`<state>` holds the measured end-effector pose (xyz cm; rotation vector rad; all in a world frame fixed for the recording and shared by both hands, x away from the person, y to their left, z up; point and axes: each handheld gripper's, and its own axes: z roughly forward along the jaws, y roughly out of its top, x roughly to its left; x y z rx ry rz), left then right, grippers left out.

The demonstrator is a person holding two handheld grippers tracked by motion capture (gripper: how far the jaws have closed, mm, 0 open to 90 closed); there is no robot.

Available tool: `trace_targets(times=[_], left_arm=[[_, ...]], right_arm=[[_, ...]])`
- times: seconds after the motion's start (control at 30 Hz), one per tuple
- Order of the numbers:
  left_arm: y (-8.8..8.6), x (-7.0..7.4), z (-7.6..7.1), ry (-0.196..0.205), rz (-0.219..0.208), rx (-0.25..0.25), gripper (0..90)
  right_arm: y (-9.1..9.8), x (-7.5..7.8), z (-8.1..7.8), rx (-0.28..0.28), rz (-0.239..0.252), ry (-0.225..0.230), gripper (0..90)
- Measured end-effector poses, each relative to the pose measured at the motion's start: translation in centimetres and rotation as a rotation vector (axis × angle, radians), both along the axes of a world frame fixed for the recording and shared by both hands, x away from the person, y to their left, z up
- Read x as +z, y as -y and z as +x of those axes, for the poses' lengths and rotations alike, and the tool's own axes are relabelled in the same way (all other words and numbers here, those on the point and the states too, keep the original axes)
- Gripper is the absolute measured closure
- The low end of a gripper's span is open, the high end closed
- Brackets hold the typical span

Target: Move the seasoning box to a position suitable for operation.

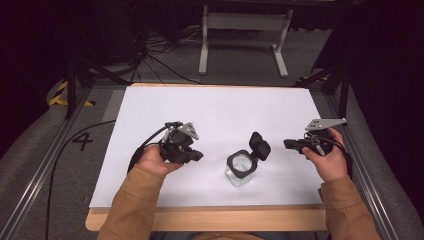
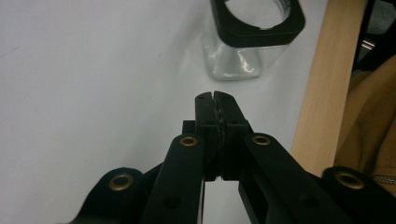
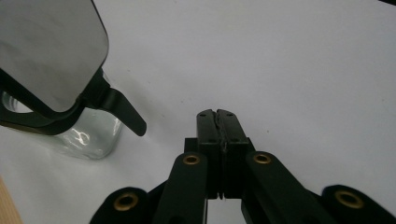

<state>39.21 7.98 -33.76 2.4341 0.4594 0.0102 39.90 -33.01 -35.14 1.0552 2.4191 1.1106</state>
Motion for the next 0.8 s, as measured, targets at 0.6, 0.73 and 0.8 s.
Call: trace_targets(times=[0.6, 0.73, 0.8], left_arm=[[5.4, -2.8, -0.9, -0.048, 0.045, -0.129, 89.2], [6.3, -3.3, -1.0, -0.050, 0.044, -0.140, 89.2], [6.5, -3.6, -1.0, -0.041, 0.034, -0.131, 89.0]], right_arm=[[-2.9, 1.3, -1.4, 0.146, 0.099, 0.053, 90.0], [-3.5, 1.3, -1.6, 0.182, 0.114, 0.059, 90.0], [-3.6, 1.3, -1.6, 0.190, 0.122, 0.055, 90.0]])
